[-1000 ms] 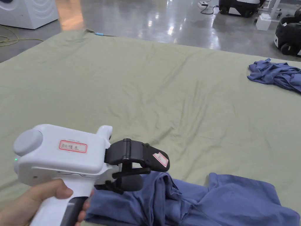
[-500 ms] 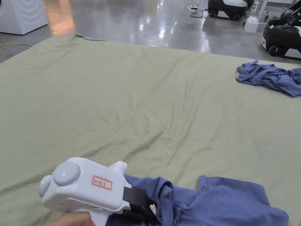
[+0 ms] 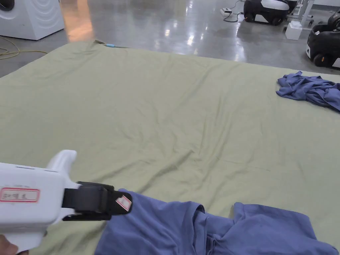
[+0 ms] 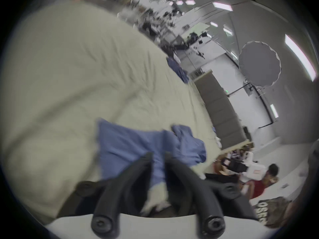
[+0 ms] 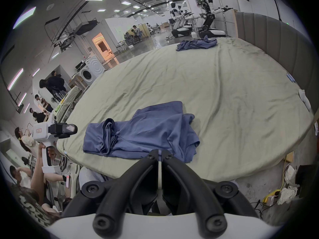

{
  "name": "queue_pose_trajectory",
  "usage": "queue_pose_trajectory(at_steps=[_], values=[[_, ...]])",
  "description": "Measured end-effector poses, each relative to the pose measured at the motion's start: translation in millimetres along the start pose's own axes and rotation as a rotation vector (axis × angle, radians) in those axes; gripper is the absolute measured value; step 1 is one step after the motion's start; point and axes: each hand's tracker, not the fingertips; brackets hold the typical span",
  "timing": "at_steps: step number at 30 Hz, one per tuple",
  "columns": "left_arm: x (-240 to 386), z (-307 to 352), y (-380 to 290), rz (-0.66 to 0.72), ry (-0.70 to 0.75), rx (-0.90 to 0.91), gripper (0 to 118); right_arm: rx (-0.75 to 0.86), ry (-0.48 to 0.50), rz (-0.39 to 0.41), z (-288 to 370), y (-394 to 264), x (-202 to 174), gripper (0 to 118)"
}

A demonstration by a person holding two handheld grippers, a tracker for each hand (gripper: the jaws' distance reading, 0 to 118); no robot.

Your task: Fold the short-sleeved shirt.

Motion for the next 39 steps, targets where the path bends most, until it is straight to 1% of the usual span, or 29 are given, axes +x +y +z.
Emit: queue_pose_trajectory(at_steps=[1, 2, 3, 4, 6, 9, 10, 12, 13, 14, 15, 16, 17, 18, 19, 20, 21, 24, 28, 30, 33, 36, 38, 39], values=[[-10, 4, 1, 0.015, 0.038, 0.016, 77, -0.002, 0.003, 0.006, -1, 0, -2, 5], [-22, 1, 3, 0.043, 0.055, -0.001, 102, -0.004, 0.005, 0.011, -2, 0, -5, 5], [-35, -3, 6, 0.083, 0.03, -0.041, 105, -0.007, 0.008, 0.014, -4, 0, -7, 5], [-49, -9, 7, 0.13, -0.019, -0.073, 105, -0.012, 0.01, 0.018, -5, 0, -9, 5], [-70, -27, 4, 0.231, -0.068, -0.148, 105, -0.021, 0.014, 0.023, -7, 0, -14, 5], [-94, -61, -5, 0.299, -0.157, -0.21, 105, -0.034, 0.008, 0.034, -8, 0, -19, 5], [-100, -70, -8, 0.319, -0.199, -0.214, 105, -0.036, 0.004, 0.036, -9, 1, -20, 5], [-106, -74, -7, 0.355, -0.365, -0.166, 104, -0.041, -0.003, 0.038, -8, 2, -22, 5], [-106, -81, -9, 0.394, -0.434, -0.168, 102, -0.041, -0.007, 0.038, -8, 3, -22, 5], [-102, -90, -11, 0.386, -0.439, -0.189, 95, -0.042, -0.011, 0.037, -8, 4, -22, 5], [-96, -97, -14, 0.353, -0.435, -0.215, 80, -0.043, -0.014, 0.035, -8, 5, -22, 5], [-89, -106, -16, 0.303, -0.404, -0.236, 46, -0.042, -0.018, 0.034, -8, 6, -22, 5], [-84, -116, -18, 0.286, -0.367, -0.256, 21, -0.04, -0.024, 0.033, -8, 6, -22, 5], [-79, -125, -19, 0.293, -0.311, -0.269, 21, -0.038, -0.028, 0.034, -8, 7, -23, 5], [-80, -131, -19, 0.329, -0.21, -0.283, 14, -0.038, -0.031, 0.034, -8, 7, -23, 5], [-85, -129, -20, 0.393, -0.236, -0.272, 13, -0.038, -0.031, 0.034, -8, 7, -24, 5], [-86, -120, -20, 0.436, -0.315, -0.227, 13, -0.038, -0.029, 0.035, -7, 6, -24, 5], [-90, -93, -20, 0.41, -0.284, -0.199, 13, -0.042, -0.026, 0.04, -5, 4, -26, 5], [-82, -43, -22, 0.443, -0.285, -0.146, 12, -0.038, -0.025, 0.037, -5, 3, -25, 5], [-84, -13, -17, 0.393, -0.218, -0.084, 13, -0.022, -0.024, 0.04, -4, 3, -25, 5], [-90, 31, -8, 0.427, -0.08, -0.014, 12, 0.0, -0.018, 0.056, -3, 3, -28, 5], [-80, 66, 5, 0.405, 0.14, 0.009, 12, 0.004, -0.016, 0.071, -2, 1, -29, 5], [-68, 76, 11, 0.374, 0.289, -0.001, 12, 0.002, -0.013, 0.069, -3, 0, -27, 5], [-60, 76, 13, 0.361, 0.334, -0.007, 12, 0.002, -0.011, 0.065, -3, -1, -25, 5]])
